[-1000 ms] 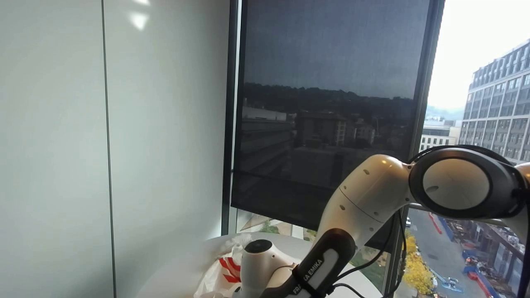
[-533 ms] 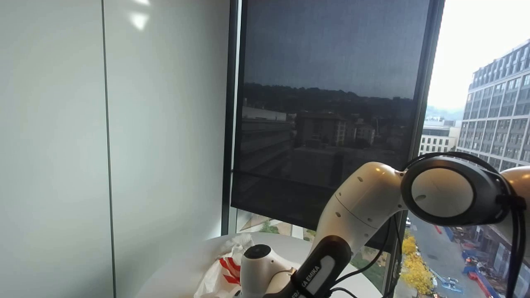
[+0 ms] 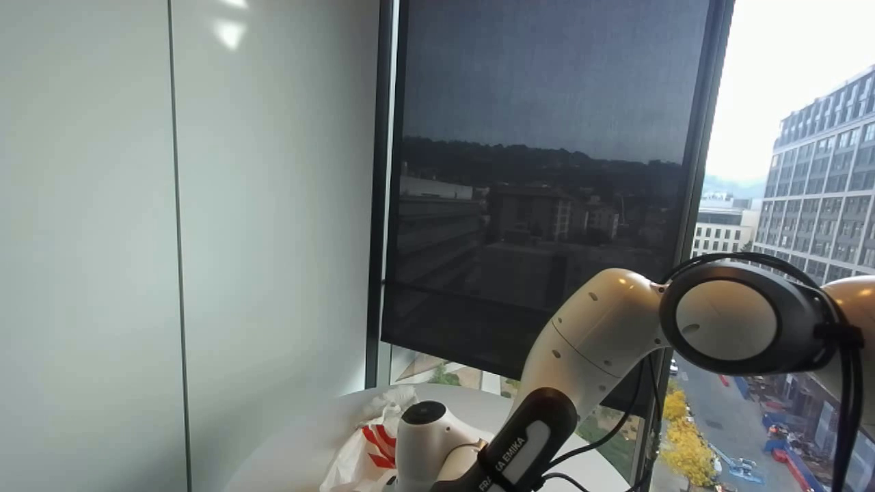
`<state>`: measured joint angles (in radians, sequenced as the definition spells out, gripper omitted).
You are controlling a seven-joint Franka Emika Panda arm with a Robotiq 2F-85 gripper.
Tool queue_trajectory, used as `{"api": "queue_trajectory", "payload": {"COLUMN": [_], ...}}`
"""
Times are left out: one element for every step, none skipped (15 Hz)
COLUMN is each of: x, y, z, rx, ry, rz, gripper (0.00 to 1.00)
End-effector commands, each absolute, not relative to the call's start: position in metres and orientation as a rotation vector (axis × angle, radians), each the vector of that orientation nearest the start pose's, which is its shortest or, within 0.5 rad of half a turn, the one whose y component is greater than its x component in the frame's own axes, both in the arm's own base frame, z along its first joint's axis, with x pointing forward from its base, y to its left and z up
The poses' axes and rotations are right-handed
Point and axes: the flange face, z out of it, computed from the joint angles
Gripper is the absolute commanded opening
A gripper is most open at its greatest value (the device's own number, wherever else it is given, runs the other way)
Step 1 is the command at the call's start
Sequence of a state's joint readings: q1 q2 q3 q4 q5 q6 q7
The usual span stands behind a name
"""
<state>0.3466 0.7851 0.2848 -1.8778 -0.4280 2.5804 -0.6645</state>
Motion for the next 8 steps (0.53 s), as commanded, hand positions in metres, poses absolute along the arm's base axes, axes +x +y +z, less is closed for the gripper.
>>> {"api": "queue_trajectory", "payload": {"x": [0.500,0.501,0.503,0.505,0.507,0.509,0.511,0.514], "y": [0.362,0.358,0.354,0.349,0.342,0.336,0.326,0.315], "z": [0.132,0.141,0.149,0.158,0.169,0.178,0.188,0.196], "rx": [2.194,2.207,2.220,2.227,2.242,2.264,2.293,2.326], "ry": [2.225,2.221,2.213,2.210,2.208,2.212,2.208,2.199], "rz": [-0.082,-0.097,-0.115,-0.139,-0.180,-0.226,-0.307,-0.369], "gripper": [0.27,0.27,0.27,0.27,0.27,0.27,0.27,0.27]}}
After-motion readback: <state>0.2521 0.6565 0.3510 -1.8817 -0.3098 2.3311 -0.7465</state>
